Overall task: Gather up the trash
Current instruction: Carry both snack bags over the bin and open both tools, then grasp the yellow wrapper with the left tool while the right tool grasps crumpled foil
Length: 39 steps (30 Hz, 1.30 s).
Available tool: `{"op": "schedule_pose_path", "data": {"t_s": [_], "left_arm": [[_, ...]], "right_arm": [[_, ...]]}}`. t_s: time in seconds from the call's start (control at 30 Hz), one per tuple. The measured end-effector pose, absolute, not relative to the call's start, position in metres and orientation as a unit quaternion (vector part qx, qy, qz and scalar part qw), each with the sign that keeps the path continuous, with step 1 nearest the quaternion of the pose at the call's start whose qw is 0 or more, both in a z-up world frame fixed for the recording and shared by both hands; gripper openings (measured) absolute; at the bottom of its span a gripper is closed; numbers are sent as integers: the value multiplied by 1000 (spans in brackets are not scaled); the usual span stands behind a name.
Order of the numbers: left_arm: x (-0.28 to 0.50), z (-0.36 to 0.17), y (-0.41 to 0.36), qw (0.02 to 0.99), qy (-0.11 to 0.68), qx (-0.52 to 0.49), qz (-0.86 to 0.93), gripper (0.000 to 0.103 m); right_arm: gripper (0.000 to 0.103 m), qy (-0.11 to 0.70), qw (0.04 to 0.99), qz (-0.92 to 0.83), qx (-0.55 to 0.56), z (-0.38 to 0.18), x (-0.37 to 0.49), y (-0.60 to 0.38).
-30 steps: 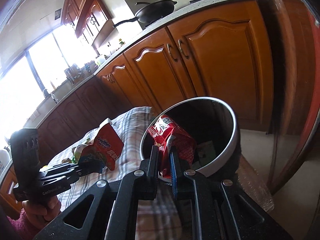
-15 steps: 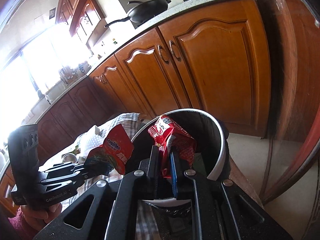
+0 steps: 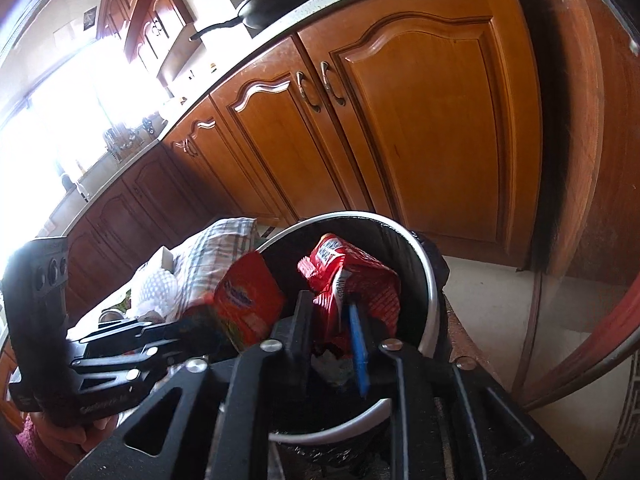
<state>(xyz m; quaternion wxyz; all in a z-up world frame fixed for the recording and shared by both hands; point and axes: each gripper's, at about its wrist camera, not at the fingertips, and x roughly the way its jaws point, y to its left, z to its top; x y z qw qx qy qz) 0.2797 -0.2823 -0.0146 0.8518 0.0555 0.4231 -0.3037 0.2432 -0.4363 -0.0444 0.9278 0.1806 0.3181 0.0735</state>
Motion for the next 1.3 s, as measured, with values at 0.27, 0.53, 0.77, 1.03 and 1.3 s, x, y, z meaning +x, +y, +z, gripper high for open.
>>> {"op": "schedule_pose_path", "data": {"t_s": [0.27, 0.53, 0.77, 1.03, 1.3], "left_arm": [[259, -10, -259, 866, 404, 35, -292, 67], [223, -8, -206, 886, 384, -15, -261, 73], [198, -16, -157, 895, 383, -42, -226, 74], [178, -25, -95, 901, 387, -82, -180, 74], [168, -32, -48, 905, 387, -109, -136, 73]], "right_arm": [[70, 297, 929, 81, 207, -41, 229, -439], [93, 277, 931, 90, 220, -39, 200, -413], [95, 280, 932, 115, 201, -39, 182, -368], [96, 305, 922, 151, 183, -49, 178, -320], [95, 316, 917, 178, 163, -53, 180, -278]]}}
